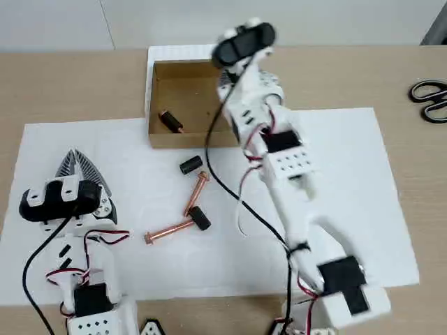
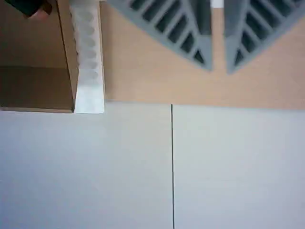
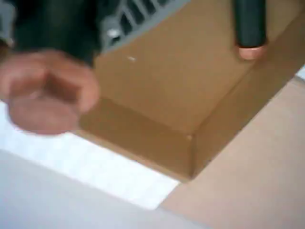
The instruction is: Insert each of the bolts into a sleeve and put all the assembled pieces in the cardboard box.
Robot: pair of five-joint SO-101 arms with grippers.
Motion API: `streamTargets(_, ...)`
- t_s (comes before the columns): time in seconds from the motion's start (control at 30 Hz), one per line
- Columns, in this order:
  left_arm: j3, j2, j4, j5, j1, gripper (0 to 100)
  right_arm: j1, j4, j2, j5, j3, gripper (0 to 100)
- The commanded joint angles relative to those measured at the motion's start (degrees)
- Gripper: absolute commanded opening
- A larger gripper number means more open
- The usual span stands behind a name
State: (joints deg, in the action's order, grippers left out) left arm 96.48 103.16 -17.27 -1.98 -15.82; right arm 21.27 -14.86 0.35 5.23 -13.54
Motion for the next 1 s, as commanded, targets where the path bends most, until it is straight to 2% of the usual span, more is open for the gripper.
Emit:
streamTargets(0.0,-0.57,0.62,0.09,-0.26,0.18,1,1.45,-3.56,6.20,-0.62,10.64,0.2)
streamTargets(0.13,-0.57,0.62,0.09,-0.26,0.18,1,1.27,-6.81,16.92,-0.62,21.19,0.2)
streamTargets(0.53,-0.57,0.62,0.09,-0.26,0.18,1,1.89,-8.13,44.53,-0.53,50.90,0.4)
streamTargets(0.8,-0.48,0.62,0.09,-0.26,0.18,1,2.68,-24.31,54.37,-0.53,65.49,0.5)
streamTargets(0.97,-0.48,0.62,0.09,-0.26,0.26,1,3.12,-30.29,57.01,-0.62,72.26,0.5)
